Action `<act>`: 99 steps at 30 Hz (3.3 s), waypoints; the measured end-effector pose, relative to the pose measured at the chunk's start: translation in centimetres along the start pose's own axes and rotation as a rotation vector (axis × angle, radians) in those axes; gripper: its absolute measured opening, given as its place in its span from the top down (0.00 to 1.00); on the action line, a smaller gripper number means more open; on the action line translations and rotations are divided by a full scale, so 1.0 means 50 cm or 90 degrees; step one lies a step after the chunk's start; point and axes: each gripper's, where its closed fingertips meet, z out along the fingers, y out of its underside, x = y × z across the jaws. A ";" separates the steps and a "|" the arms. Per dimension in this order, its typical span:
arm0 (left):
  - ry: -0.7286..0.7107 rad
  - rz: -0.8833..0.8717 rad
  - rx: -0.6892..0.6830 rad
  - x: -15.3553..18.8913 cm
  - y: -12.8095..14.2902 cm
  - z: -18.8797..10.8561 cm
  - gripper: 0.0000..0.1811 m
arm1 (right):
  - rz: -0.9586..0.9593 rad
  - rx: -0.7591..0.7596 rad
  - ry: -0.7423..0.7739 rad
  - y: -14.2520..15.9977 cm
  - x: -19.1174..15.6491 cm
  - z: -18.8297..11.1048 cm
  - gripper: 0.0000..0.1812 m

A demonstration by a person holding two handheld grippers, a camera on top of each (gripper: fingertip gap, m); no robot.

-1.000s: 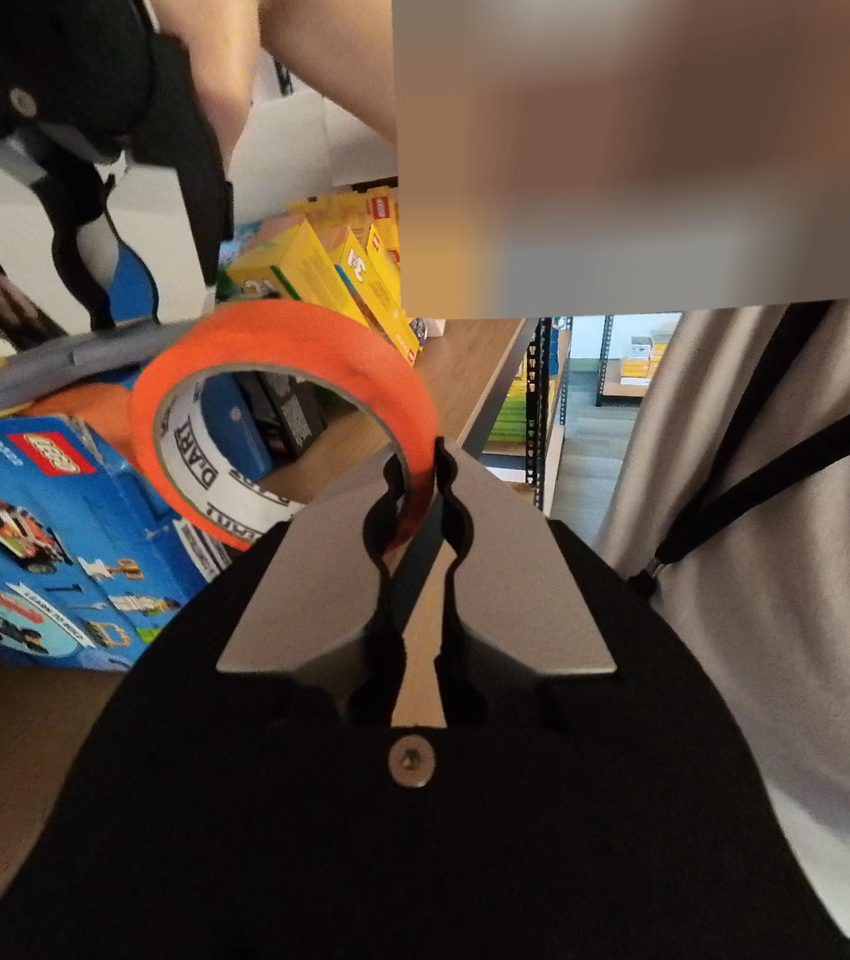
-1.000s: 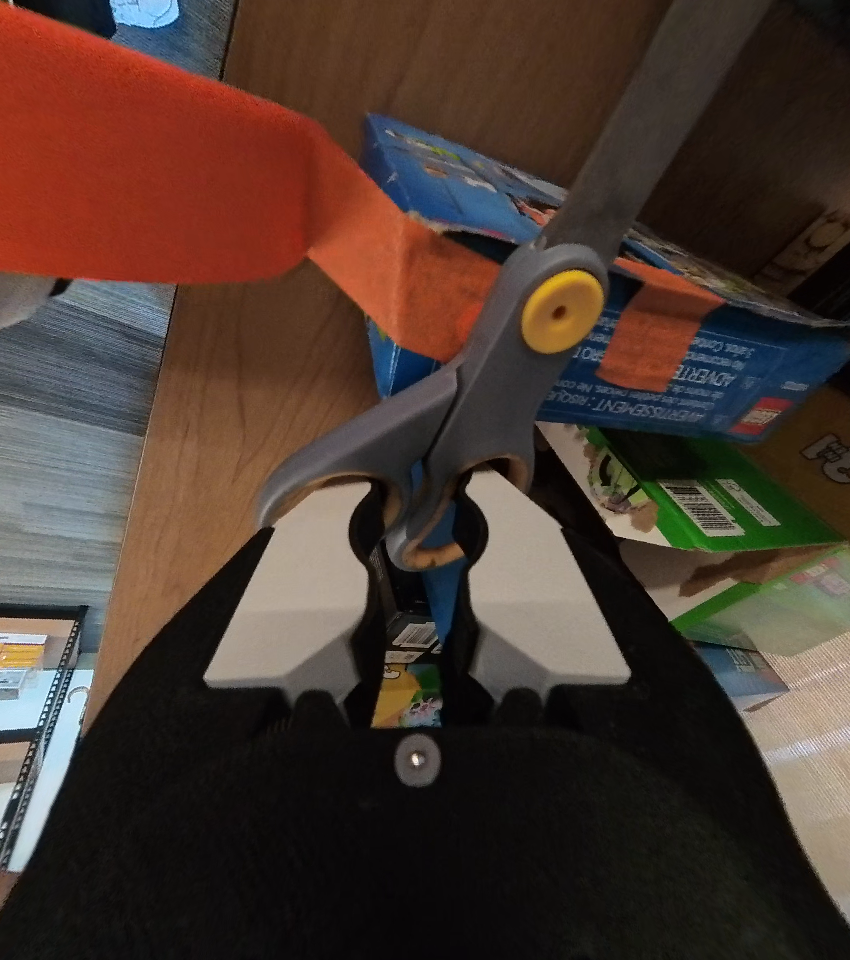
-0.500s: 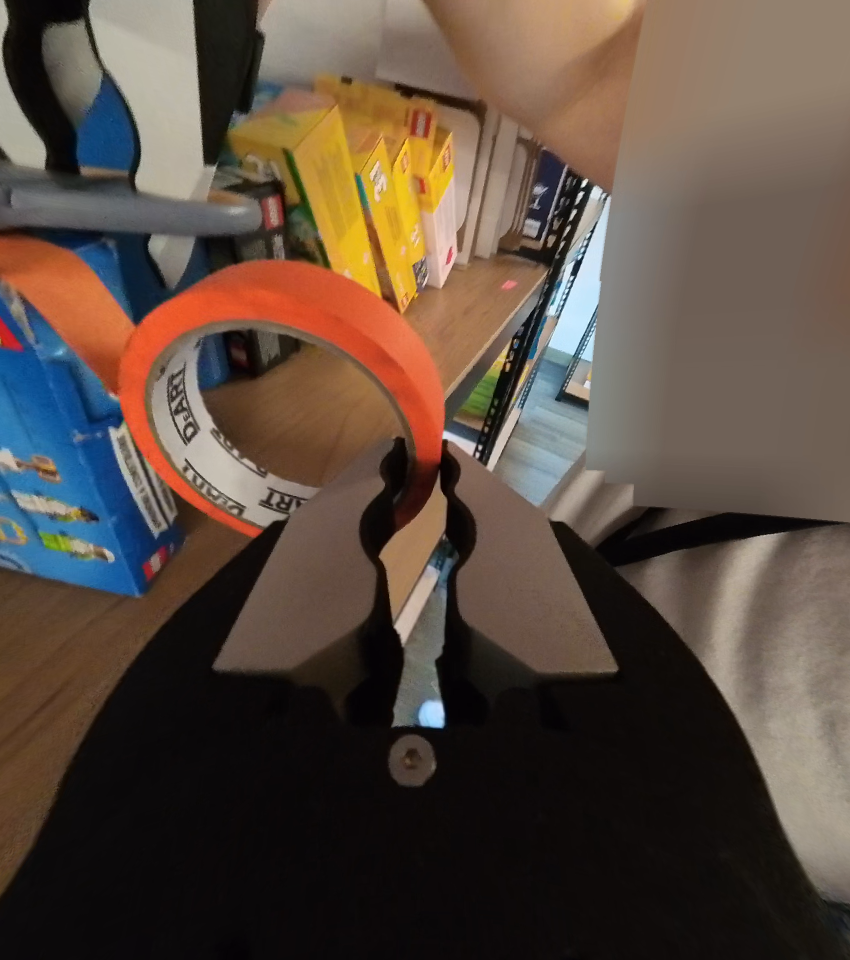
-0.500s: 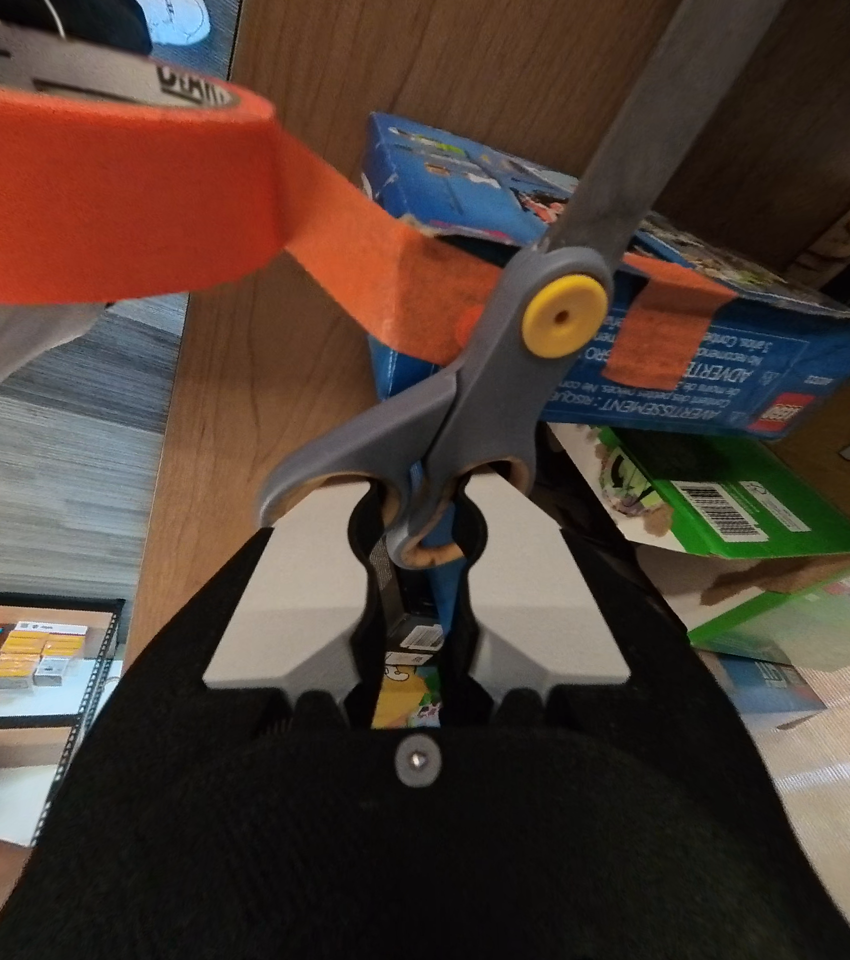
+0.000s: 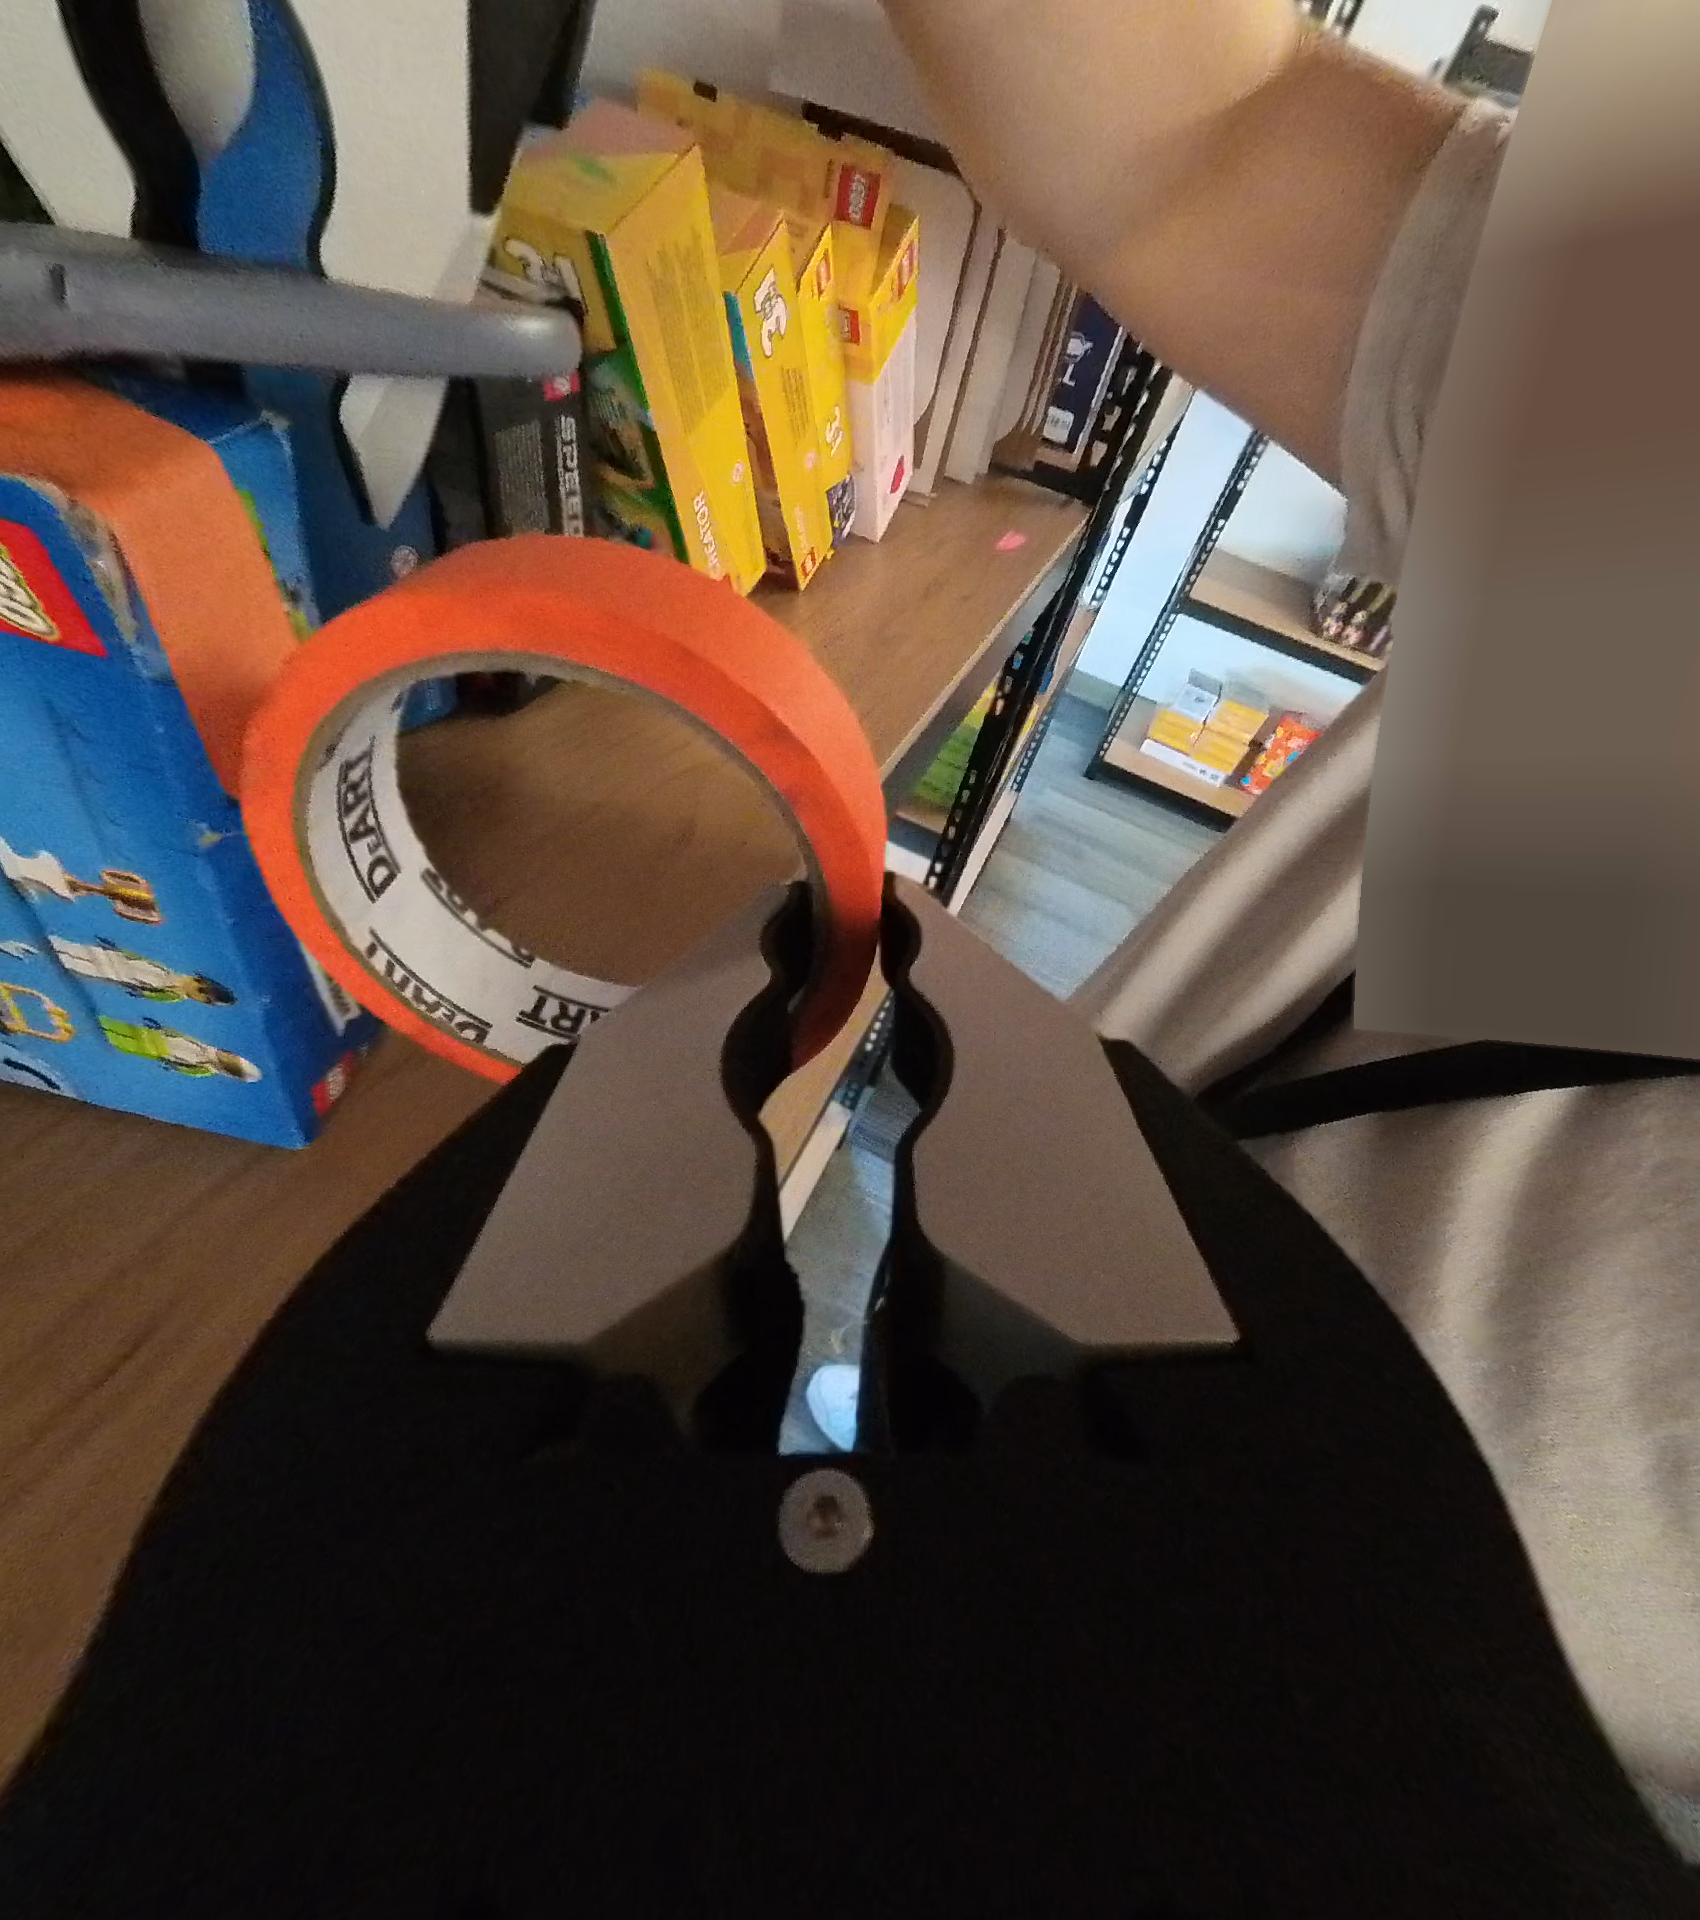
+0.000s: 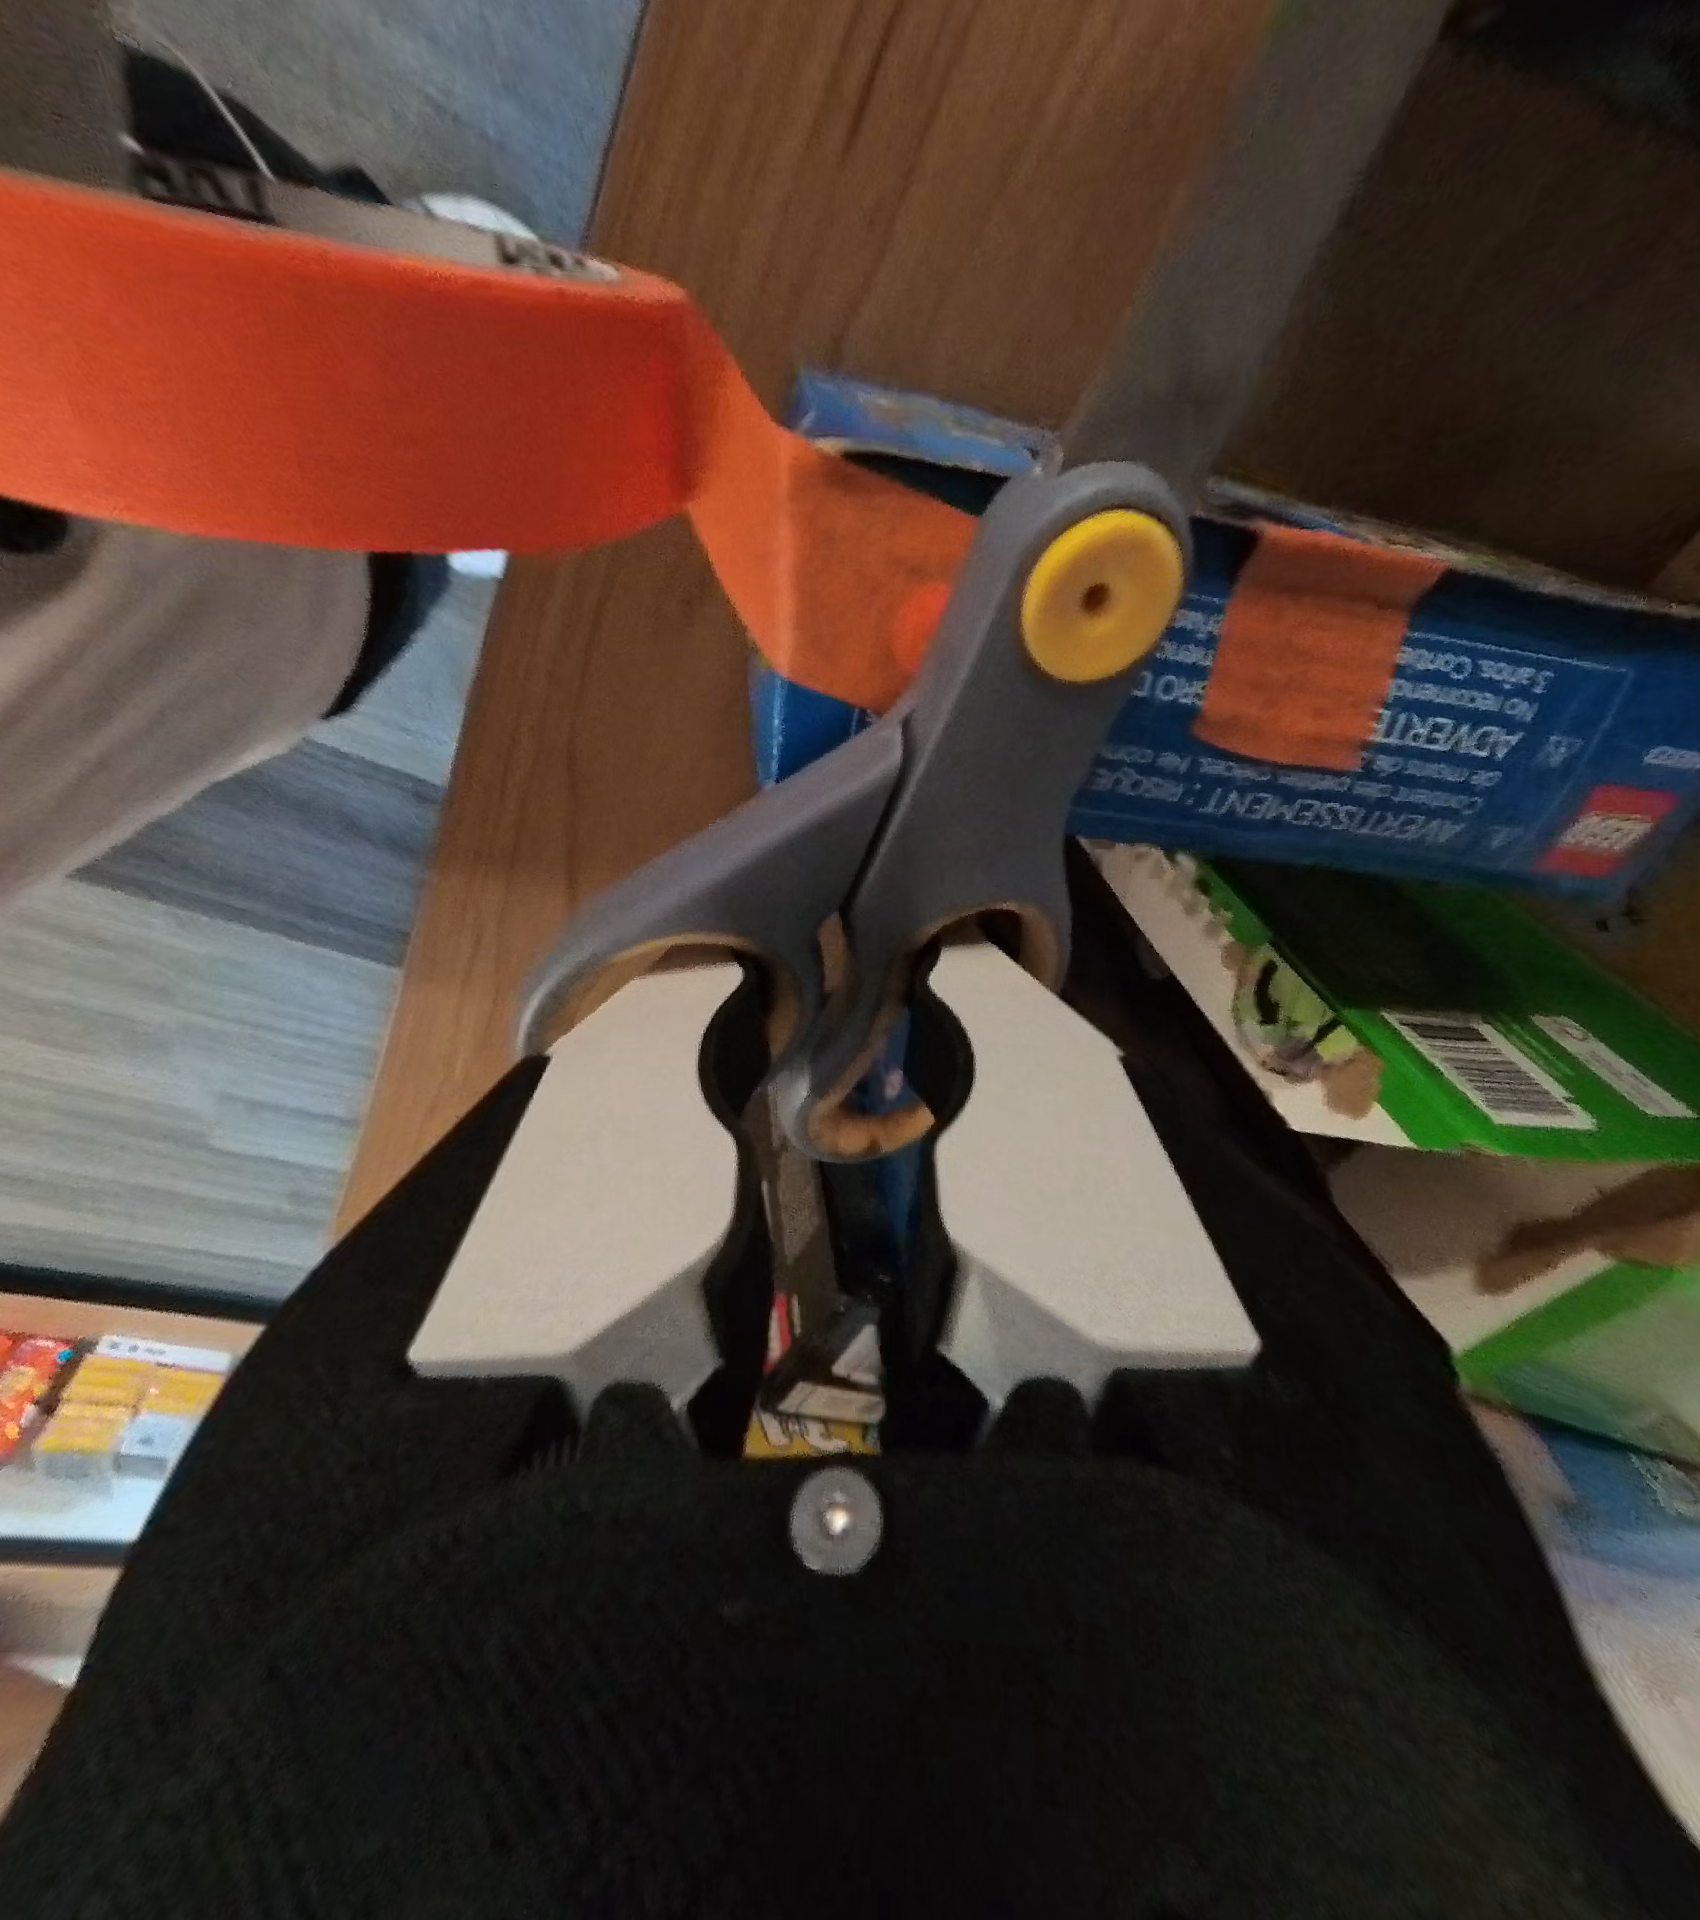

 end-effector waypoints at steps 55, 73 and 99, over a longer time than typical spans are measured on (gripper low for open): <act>0.115 0.100 -0.163 0.026 -0.033 -0.040 0.96 | 0.155 0.687 -0.654 0.025 -0.327 0.015 0.82; 0.130 0.098 -0.172 0.031 -0.038 -0.033 0.96 | 0.098 0.712 -0.675 0.042 -0.348 0.007 0.79; 0.163 0.140 -0.216 0.037 -0.033 -0.057 0.96 | 0.103 0.708 -0.687 0.028 -0.360 -0.001 0.77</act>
